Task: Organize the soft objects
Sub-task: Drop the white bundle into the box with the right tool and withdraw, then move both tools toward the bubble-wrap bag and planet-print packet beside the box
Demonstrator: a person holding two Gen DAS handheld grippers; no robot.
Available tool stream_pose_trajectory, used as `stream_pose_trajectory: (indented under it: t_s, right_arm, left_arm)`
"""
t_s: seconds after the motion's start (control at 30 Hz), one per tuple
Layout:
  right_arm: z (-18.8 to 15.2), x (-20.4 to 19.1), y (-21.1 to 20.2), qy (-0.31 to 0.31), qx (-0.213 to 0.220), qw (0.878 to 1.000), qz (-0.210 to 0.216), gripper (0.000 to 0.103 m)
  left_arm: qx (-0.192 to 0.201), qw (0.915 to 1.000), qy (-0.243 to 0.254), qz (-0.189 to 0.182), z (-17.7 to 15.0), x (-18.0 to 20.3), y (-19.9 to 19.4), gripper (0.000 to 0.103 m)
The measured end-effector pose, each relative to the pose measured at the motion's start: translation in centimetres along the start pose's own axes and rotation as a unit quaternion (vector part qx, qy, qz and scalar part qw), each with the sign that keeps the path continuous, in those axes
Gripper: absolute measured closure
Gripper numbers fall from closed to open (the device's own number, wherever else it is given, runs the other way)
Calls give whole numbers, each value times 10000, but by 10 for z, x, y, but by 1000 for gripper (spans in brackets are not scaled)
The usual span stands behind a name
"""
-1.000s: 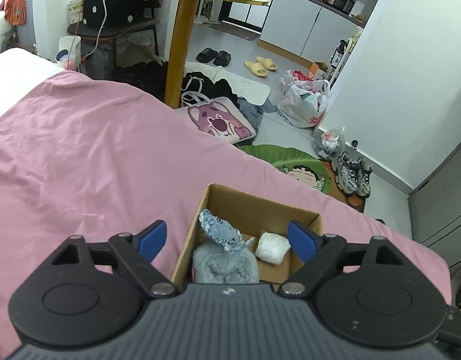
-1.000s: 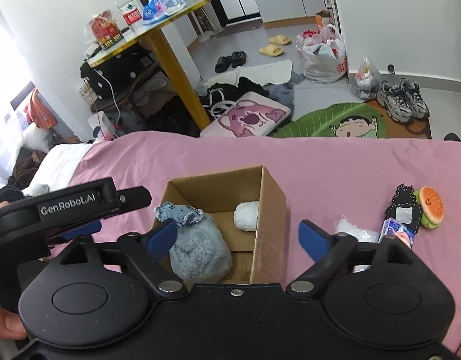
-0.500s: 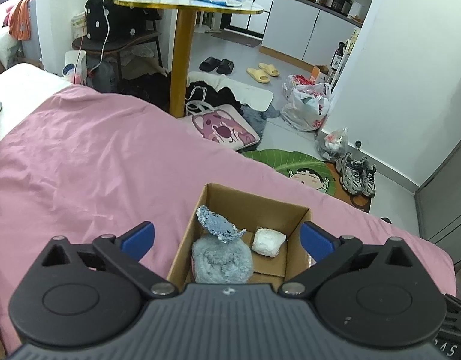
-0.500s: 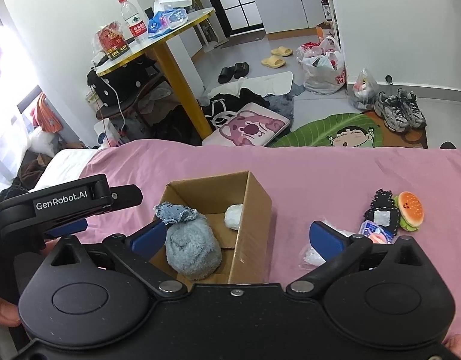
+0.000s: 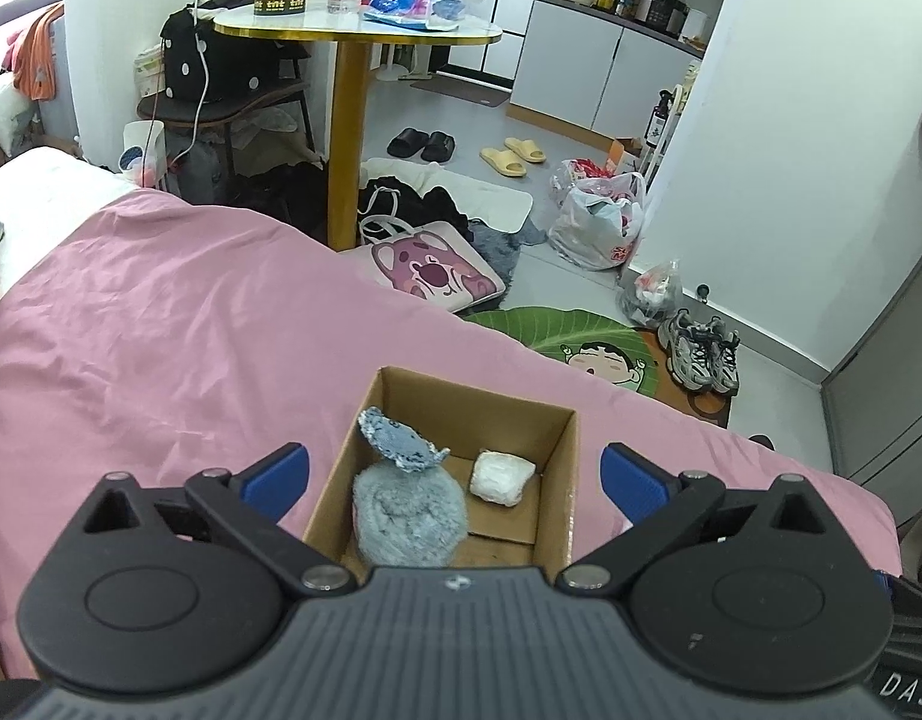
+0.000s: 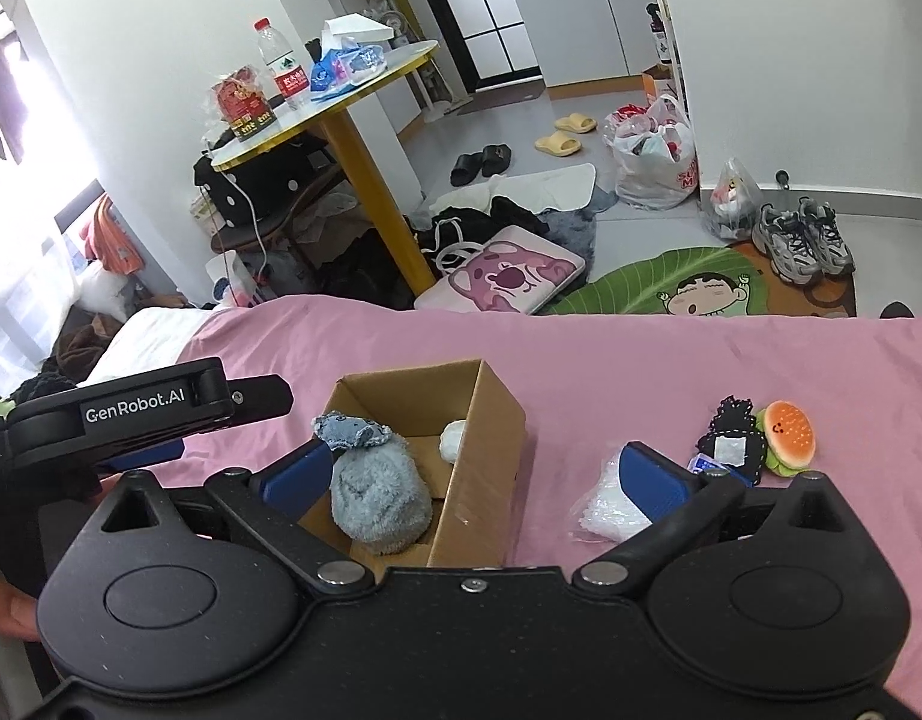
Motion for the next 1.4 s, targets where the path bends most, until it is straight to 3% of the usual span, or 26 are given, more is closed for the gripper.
stream_pose_trajectory:
  t_s: [1.0, 1.27, 1.4]
  right_arm:
    - [-11, 59, -22, 0, 117, 9999, -40, 0]
    - [-16, 79, -15, 134, 128, 9998, -49, 1]
    - [-20, 89, -11, 210, 135, 9997, -67, 2]
  left_arm:
    - [-173, 9993, 317, 124, -32, 69, 13, 1]
    - [-211, 9987, 452, 81, -39, 85, 26, 4]
    - [-254, 9984, 506, 44, -43, 93, 34, 10]
Point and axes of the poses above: each gripper's, at about its wrist camera, not at the fingertips, and y roughly the way its jaws point, x to its right, z to its top, the point moved 7 cm from there along y, roughly the way its jaws point, and after that the axes turned 12 degrees about -x, right-handed, at the moved point
